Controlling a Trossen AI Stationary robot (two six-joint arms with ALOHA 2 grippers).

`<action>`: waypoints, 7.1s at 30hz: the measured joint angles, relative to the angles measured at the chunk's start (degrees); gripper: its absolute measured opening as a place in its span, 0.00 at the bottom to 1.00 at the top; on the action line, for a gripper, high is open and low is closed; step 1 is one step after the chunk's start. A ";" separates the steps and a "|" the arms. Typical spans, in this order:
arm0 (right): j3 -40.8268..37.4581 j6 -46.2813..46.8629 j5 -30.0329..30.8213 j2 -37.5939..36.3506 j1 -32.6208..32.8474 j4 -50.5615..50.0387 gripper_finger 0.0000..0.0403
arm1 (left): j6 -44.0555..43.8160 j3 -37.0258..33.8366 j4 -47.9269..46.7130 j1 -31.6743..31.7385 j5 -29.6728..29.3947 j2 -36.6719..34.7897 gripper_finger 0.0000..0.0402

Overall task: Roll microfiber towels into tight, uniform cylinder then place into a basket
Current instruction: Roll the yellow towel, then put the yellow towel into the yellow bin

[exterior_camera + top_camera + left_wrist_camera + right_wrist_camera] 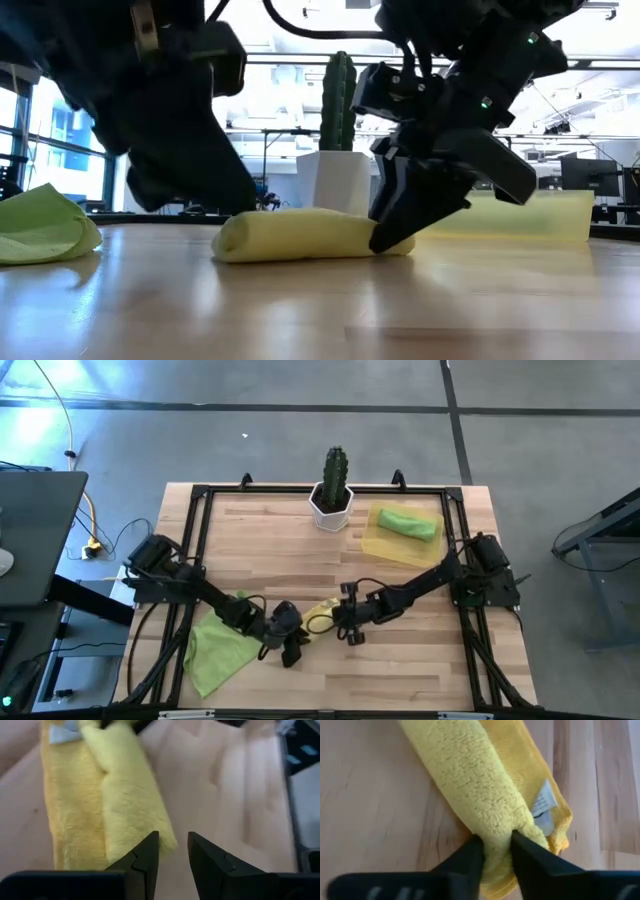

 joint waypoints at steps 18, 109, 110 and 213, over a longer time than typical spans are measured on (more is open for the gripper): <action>-0.20 19.20 -39.64 0.22 -10.85 0.20 0.01 | 11.95 0.15 2.82 -1.00 -6.09 -2.36 0.23; -1.69 -10.04 7.51 -4.93 9.81 5.94 0.32 | 5.03 2.89 0.60 -0.74 -12.03 9.68 0.23; -1.87 -9.40 8.06 -4.46 9.45 6.20 0.32 | 5.05 2.89 0.64 -0.73 -12.04 9.68 0.23; -6.70 19.41 14.23 -17.63 -35.33 -38.72 0.00 | 19.54 2.86 -18.34 -0.97 -12.08 -21.95 0.23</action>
